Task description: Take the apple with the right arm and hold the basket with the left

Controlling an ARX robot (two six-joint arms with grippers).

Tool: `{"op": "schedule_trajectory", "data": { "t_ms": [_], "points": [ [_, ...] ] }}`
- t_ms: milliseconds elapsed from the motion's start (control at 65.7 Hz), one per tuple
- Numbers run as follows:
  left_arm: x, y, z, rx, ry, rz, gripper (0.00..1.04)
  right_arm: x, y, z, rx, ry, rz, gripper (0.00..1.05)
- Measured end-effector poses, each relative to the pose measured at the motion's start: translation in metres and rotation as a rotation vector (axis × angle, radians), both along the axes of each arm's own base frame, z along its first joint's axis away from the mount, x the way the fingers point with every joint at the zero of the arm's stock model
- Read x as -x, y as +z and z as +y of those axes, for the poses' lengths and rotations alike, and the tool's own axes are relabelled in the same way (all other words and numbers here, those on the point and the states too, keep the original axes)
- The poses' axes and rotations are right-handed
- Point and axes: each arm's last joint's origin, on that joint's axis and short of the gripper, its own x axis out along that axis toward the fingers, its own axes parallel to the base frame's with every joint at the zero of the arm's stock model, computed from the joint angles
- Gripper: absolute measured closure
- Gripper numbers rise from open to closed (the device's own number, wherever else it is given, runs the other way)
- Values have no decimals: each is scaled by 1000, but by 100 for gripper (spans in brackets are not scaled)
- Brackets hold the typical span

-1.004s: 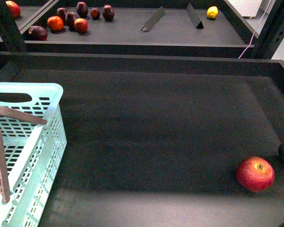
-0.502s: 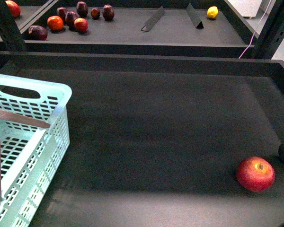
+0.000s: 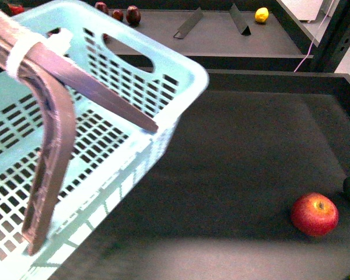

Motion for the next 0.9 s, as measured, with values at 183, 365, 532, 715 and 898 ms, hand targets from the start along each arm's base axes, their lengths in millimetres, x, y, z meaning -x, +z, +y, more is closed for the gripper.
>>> {"op": "schedule_trajectory", "data": {
  "t_ms": [183, 365, 532, 715, 898],
  "points": [
    [14, 14, -54, -17, -183, -4, 90, 0, 0, 0, 0, 0, 0, 9],
    [27, 23, -84, -18, -277, -34, 90, 0, 0, 0, 0, 0, 0, 9],
    [33, 28, -105, -16, -344, -49, 90, 0, 0, 0, 0, 0, 0, 9],
    [36, 31, -117, -16, -392, -55, 90, 0, 0, 0, 0, 0, 0, 9],
    [36, 31, -117, -16, -395, -56, 90, 0, 0, 0, 0, 0, 0, 9]
  ]
}}
